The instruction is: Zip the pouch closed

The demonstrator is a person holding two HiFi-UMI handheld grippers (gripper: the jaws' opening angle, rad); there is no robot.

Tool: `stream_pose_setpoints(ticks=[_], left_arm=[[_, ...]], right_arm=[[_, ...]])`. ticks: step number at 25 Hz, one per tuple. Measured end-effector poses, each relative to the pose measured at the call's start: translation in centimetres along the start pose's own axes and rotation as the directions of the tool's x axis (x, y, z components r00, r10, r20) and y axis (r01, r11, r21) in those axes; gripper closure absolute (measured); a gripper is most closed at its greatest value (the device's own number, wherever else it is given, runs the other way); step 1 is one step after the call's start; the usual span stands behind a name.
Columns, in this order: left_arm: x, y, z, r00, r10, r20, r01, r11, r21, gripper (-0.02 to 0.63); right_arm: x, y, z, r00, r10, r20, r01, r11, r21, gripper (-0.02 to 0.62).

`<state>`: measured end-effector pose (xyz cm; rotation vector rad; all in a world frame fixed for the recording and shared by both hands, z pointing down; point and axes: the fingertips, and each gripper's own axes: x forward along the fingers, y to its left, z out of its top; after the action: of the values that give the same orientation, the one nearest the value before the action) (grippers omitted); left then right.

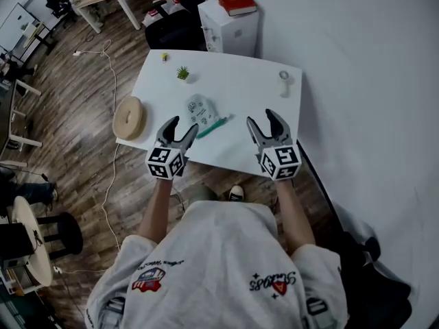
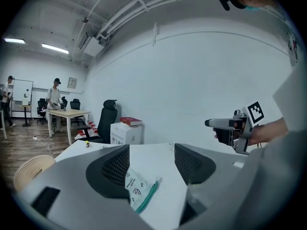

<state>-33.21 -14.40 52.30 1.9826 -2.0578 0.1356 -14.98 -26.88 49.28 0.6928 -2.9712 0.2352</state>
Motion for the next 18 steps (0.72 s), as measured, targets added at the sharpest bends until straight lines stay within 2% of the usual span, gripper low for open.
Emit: stream_pose_setpoints(ticks=[9, 14, 18], left_arm=[[6.2, -0.3, -1.0, 0.993, -0.089, -0.076, 0.088, 0.996, -0.018, 0.316], [8.8, -1.3, -2.4, 0.976, -0.157, -0.148, 0.153, 0.987, -0.039, 0.318], [11.3, -1.5, -4.4, 0.956, -0.184, -0.227, 0.176, 0.983, -0.056, 0.331]], right_arm=[[1.7, -4.2, -1.4, 0.998, -0.061, -0.007, 0.062, 0.996, 0.063, 0.35], [0.8, -5.5, -2.0, 0.994, -0.105, -0.014, 0.106, 0.991, 0.085, 0.35], [-0.3, -6.3, -3.2, 0.989, -0.146, -0.036, 0.149, 0.983, 0.109, 0.351]])
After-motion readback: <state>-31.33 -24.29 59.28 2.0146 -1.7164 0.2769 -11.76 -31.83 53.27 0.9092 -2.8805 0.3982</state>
